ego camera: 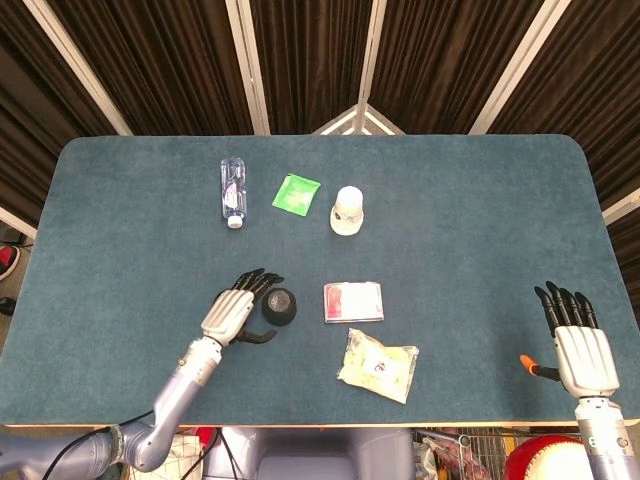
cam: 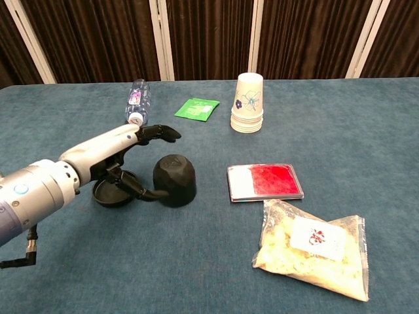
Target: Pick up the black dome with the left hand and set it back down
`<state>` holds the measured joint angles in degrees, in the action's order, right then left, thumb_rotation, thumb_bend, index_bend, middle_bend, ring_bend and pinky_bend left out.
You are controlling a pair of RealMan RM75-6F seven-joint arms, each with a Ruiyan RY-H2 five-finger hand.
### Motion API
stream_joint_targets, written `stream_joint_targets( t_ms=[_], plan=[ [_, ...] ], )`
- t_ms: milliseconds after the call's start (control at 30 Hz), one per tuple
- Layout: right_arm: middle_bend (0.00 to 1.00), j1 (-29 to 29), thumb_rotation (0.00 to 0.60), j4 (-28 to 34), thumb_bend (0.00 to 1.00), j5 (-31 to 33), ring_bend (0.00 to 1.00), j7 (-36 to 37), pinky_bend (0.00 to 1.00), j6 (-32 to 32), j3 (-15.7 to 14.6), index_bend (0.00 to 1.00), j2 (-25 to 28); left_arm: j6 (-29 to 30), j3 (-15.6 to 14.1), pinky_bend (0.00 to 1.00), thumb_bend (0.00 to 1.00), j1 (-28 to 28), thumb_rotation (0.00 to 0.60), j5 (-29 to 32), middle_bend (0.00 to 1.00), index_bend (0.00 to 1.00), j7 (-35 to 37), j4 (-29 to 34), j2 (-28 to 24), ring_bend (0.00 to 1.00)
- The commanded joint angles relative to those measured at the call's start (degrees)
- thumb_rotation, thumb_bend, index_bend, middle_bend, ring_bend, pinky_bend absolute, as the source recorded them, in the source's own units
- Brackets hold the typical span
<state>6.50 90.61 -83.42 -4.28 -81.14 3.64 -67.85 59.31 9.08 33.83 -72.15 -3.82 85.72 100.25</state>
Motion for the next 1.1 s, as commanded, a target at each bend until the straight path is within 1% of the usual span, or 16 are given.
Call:
stream_joint_targets(
  t_ms=[33,233,300,367,433,500,533,600,667,700,733,767,833,900,967,1100],
  plan=[
    [0.02,0.0,0.6,-0.1,0.15,-0.1,0.04,0.0,0.01,0.0,0.0,0.04,0.0,0.0,-0.3,0.0,0.24,0.3,0.6,-0.8,0.0,0.07,-0.5,0.8,-0.5,0.0],
    [0.02,0.1,0.6,-0.2,0.15,-0.2,0.04,0.1,0.01,0.0,0.1,0.04,-0.1,2.1,-0.8,0.0,0.24,-0.1,0.6,-3.8,0.0,0.05,0.5,3.3,-2.1,0.0],
    [0.02,0.1,0.6,-0.3,0.15,-0.2,0.04,0.1,0.01,-0.2,0.1,0.04,-0.1,3.3,-1.1,0.0,0.24,-0.6,0.6,-5.3,0.0,0.05,1.1,5.4,-3.5,0.0],
    [0.02,0.0,0.6,-0.3,0.15,-0.1,0.04,0.1,0.01,-0.2,0.2,0.04,0.0,6.0,-2.0,0.0,0.26,-1.8,0.6,-7.9,0.01,0.08,0.8,8.2,-5.9,0.0],
    [0.02,0.1,0.6,-0.3,0.15,0.0,0.04,0.2,0.01,-0.2,0.2,0.04,0.0,10.4,-3.9,0.0,0.29,-4.0,0.6,-11.5,0.03,0.15,-1.3,11.2,-8.9,0.0],
    [0.02,0.0,0.6,-0.1,0.15,-0.3,0.04,0.0,0.01,-0.4,0.1,0.04,0.0,17.5,-5.8,0.0,0.3,-7.5,0.6,-15.7,0.06,0.21,-6.3,12.9,-11.9,0.0],
    [0.02,0.0,0.6,-0.1,0.15,-0.3,0.04,0.0,0.01,-0.5,0.2,0.04,0.0,20.8,-6.8,0.0,0.31,-9.1,0.6,-17.9,0.07,0.22,-9.1,12.9,-13.1,0.0],
    [0.02,-0.1,0.6,0.0,0.15,-0.5,0.04,-0.2,0.01,-0.7,0.1,0.04,0.0,29.8,-8.2,0.0,0.31,-13.4,0.6,-22.8,0.11,0.25,-15.3,11.0,-15.3,0.0],
    [0.02,-0.2,0.6,0.0,0.15,-0.7,0.04,-0.6,0.01,-1.1,0.2,0.04,0.1,37.4,-8.9,0.0,0.31,-17.8,0.6,-24.7,0.13,0.27,-19.4,8.1,-16.6,0.0],
    [0.02,-0.2,0.6,0.1,0.15,-0.7,0.04,-0.8,0.01,-1.4,0.3,0.04,0.1,40.7,-9.4,0.0,0.31,-20.3,0.6,-24.5,0.13,0.27,-20.2,6.9,-17.3,0.0],
    [0.02,-0.3,0.6,0.1,0.15,-0.7,0.04,-0.9,0.01,-1.6,0.3,0.04,0.1,42.0,-9.7,0.0,0.31,-21.4,0.6,-24.4,0.13,0.27,-20.0,6.4,-17.8,0.0],
    [0.02,-0.4,0.6,0.2,0.15,-0.7,0.04,-1.1,0.01,-1.8,0.4,0.04,0.1,43.6,-10.0,0.0,0.31,-23.2,0.6,-23.3,0.12,0.27,-18.4,5.5,-18.8,0.0],
    [0.02,-0.5,0.6,0.4,0.15,-0.5,0.04,-1.2,0.01,-2.2,0.6,0.04,0.2,44.8,-10.5,0.0,0.31,-25.2,0.6,-21.6,0.12,0.27,-14.3,4.0,-20.4,0.0],
    [0.02,-0.7,0.6,0.6,0.15,-0.4,0.04,-1.1,0.01,-2.5,0.7,0.04,0.4,45.5,-10.3,0.0,0.31,-26.8,0.6,-19.5,0.12,0.27,-9.7,2.5,-21.4,0.0],
    [0.02,-0.8,0.6,0.8,0.15,-0.4,0.04,-1.2,0.01,-2.7,0.8,0.04,0.5,45.7,-9.4,0.0,0.31,-27.8,0.6,-17.4,0.12,0.25,-6.9,1.3,-21.7,0.0],
    [0.02,-1.0,0.6,1.3,0.15,-0.8,0.04,-1.4,0.01,-3.4,0.8,0.04,0.9,43.1,-8.8,0.0,0.31,-28.1,0.6,-14.8,0.12,0.22,-8.0,2.0,-23.3,0.0]
  ],
)
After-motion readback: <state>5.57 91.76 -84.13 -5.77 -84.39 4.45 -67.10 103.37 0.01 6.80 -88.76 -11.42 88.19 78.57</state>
